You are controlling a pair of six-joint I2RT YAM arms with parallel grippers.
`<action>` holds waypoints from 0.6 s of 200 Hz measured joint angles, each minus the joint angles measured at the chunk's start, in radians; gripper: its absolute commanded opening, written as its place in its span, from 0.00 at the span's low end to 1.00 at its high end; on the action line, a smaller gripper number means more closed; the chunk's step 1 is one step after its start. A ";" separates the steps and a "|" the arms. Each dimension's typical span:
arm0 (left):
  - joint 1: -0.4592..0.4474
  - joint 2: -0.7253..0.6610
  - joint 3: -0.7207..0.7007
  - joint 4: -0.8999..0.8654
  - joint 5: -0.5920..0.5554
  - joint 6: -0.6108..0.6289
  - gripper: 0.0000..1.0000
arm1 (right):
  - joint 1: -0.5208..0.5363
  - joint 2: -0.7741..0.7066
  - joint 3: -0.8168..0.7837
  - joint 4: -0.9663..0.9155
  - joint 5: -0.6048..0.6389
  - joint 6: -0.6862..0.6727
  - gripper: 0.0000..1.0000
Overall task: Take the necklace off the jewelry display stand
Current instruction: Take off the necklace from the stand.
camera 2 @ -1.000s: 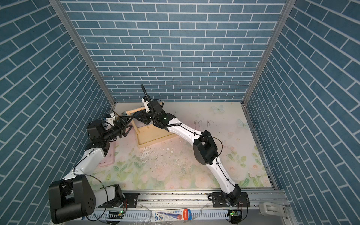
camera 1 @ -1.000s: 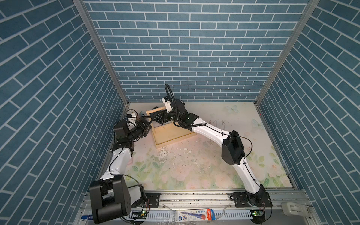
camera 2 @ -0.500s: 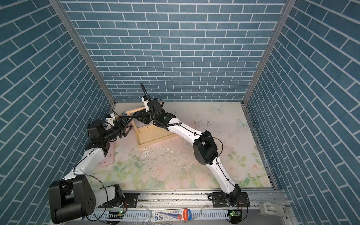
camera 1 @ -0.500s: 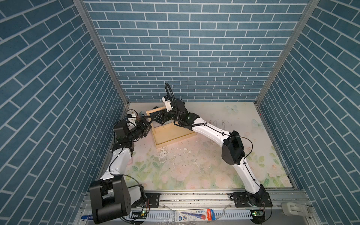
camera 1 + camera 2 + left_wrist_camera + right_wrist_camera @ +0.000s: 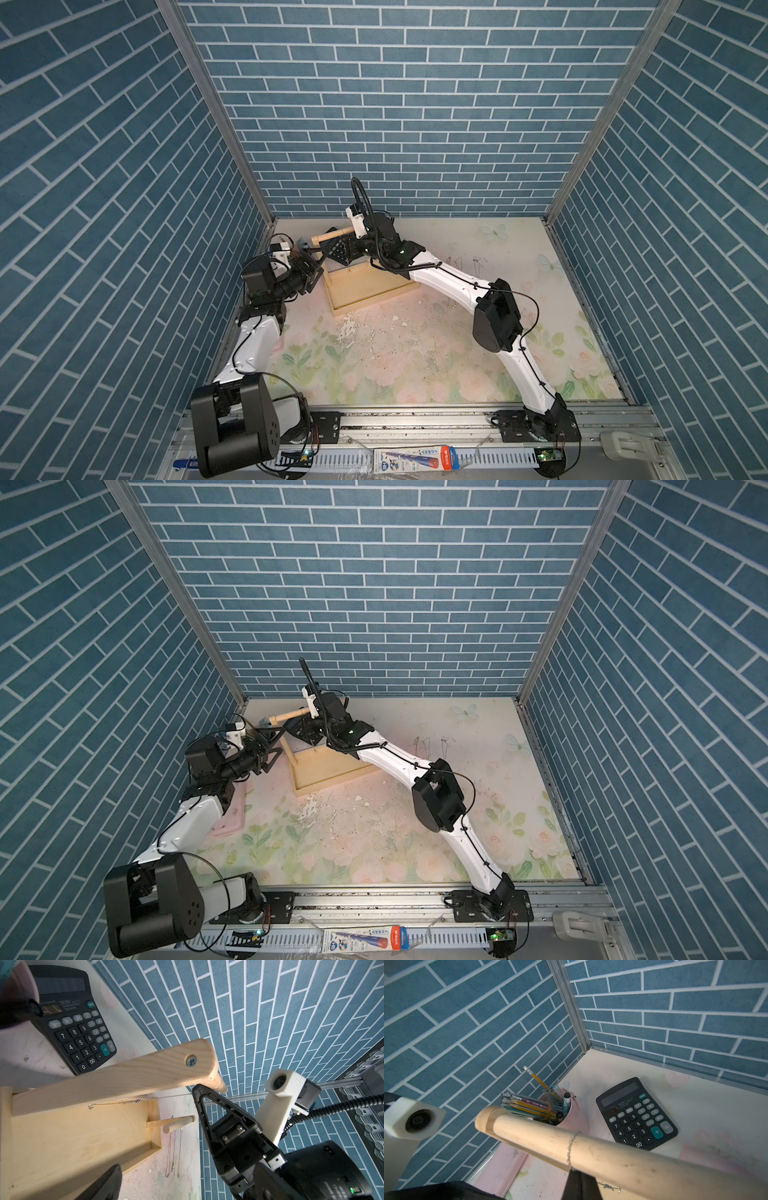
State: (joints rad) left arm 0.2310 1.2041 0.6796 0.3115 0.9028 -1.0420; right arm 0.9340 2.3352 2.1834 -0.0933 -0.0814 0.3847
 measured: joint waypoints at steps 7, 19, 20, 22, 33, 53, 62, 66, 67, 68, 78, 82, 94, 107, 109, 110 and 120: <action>0.000 0.000 0.000 0.000 0.000 0.000 0.99 | 0.000 -0.004 -0.008 0.000 0.000 0.000 0.00; 0.000 0.000 0.000 0.000 0.000 0.000 0.99 | 0.000 -0.011 -0.020 0.000 0.002 -0.001 0.00; 0.000 0.000 0.000 0.000 0.000 0.000 0.99 | 0.000 -0.011 -0.021 0.000 0.002 0.000 0.00; 0.000 0.000 0.000 0.000 0.000 0.000 0.99 | 0.000 -0.013 -0.023 0.000 0.002 -0.001 0.00; 0.000 0.000 0.000 0.000 0.000 0.000 0.99 | 0.000 -0.019 -0.029 0.000 0.005 -0.001 0.00; 0.000 0.000 0.000 0.000 0.000 0.000 0.99 | 0.000 -0.037 -0.045 0.000 0.008 -0.002 0.00; 0.000 0.000 0.000 0.000 0.000 0.000 0.99 | 0.000 -0.047 -0.051 0.000 0.008 -0.005 0.00; 0.000 0.000 0.000 0.000 0.000 0.000 0.99 | 0.000 -0.052 -0.054 0.001 0.009 -0.008 0.00; 0.000 0.000 0.000 0.000 0.000 0.000 0.99 | 0.000 -0.053 -0.055 0.001 0.009 -0.008 0.00; 0.000 0.000 0.000 0.000 0.000 0.000 0.99 | 0.000 -0.055 -0.055 0.001 0.009 -0.009 0.00; 0.000 0.000 0.000 0.000 0.000 0.000 0.99 | 0.000 -0.064 -0.060 0.001 0.011 -0.013 0.00; 0.000 0.000 0.000 0.000 0.000 0.000 0.99 | 0.000 -0.068 -0.061 0.002 0.012 -0.017 0.00; 0.000 0.000 0.000 0.000 0.000 0.000 0.99 | 0.000 -0.079 -0.067 0.003 0.015 -0.020 0.00; 0.000 0.000 0.000 0.000 0.000 0.000 0.99 | 0.000 -0.086 -0.068 0.003 0.018 -0.025 0.00; 0.000 0.000 0.000 0.000 0.000 0.000 0.99 | 0.000 -0.087 -0.068 0.003 0.018 -0.026 0.00; 0.000 0.000 0.000 0.000 0.000 0.000 0.99 | 0.000 -0.087 -0.068 0.003 0.018 -0.026 0.00; 0.000 0.000 0.000 0.000 0.000 0.000 0.99 | 0.000 -0.090 -0.069 0.004 0.019 -0.027 0.00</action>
State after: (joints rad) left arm 0.2306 1.2041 0.6796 0.3115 0.9031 -1.0416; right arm 0.9340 2.2448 2.1139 -0.0895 -0.0624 0.3580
